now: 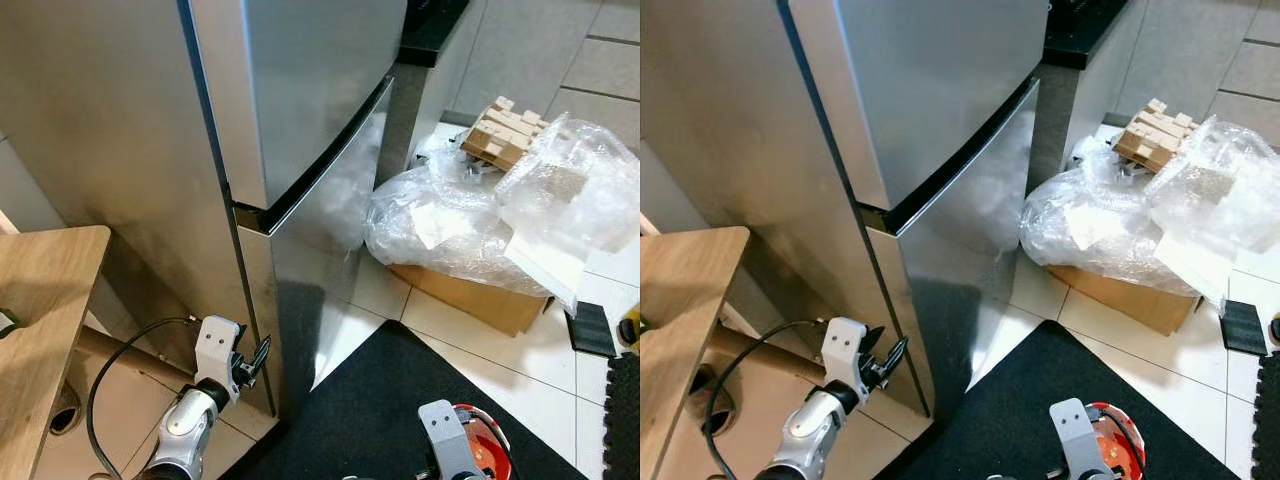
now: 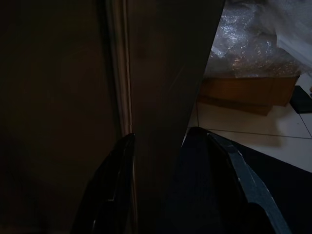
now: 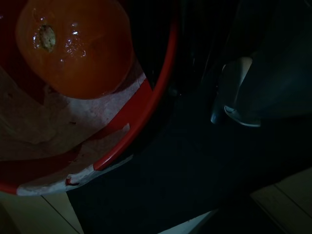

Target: Restocking fridge

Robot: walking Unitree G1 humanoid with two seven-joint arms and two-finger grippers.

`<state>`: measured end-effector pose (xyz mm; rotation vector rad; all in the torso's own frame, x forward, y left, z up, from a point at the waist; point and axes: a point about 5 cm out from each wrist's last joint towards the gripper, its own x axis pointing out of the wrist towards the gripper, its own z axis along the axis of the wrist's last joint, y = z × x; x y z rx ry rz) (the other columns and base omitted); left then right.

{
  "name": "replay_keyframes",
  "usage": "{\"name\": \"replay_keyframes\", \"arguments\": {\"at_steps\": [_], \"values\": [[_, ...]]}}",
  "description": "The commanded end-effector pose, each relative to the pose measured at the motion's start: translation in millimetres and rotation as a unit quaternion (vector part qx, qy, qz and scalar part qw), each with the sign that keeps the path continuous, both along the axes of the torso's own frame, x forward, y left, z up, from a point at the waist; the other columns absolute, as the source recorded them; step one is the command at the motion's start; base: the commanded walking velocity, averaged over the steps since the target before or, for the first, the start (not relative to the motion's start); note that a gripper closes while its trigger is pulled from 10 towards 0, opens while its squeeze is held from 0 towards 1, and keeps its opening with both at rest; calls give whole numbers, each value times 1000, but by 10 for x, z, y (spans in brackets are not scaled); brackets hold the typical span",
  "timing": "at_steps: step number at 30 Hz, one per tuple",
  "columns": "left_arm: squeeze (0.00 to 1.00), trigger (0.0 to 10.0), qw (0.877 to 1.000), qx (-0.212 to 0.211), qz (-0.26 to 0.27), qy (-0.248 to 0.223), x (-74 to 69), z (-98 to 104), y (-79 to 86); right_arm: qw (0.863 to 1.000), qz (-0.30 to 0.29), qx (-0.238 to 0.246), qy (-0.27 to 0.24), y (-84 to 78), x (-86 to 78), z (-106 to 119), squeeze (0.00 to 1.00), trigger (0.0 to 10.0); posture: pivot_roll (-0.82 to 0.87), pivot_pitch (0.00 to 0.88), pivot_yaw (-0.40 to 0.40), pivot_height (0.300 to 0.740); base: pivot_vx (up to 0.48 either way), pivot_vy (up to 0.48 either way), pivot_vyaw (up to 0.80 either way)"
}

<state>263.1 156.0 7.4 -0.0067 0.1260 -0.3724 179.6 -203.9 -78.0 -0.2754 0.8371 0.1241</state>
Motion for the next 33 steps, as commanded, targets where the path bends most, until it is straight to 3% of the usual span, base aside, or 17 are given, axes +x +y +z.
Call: {"name": "replay_keyframes", "arguments": {"at_steps": [1,5,12,16,27,33], "values": [[0,10000,1000,-2,13,16,-57,-63,51,1000,-2,3,-6,17,23,10,0,10000,-182,88,13,740,0,0,0],[0,10000,1000,15,11,9,-51,-47,82,1000,-1,4,-8,17,35,16,0,10000,-179,89,12,740,0,0,0],[0,10000,1000,17,17,13,-57,-55,122,1000,0,5,-8,32,31,13,0,10000,-178,94,12,740,0,-480,0],[0,10000,999,-1,46,16,-35,-47,165,1000,0,5,-8,25,30,14,0,10000,-178,99,9,740,0,0,0],[0,10000,998,-3,60,7,-24,-19,225,1000,2,5,-11,31,59,27,0,10000,-174,103,2,740,0,0,0],[0,10000,995,5,102,-7,-13,39,453,1000,6,7,-12,55,77,32,0,10000,-169,104,-2,740,0,0,0]]}}
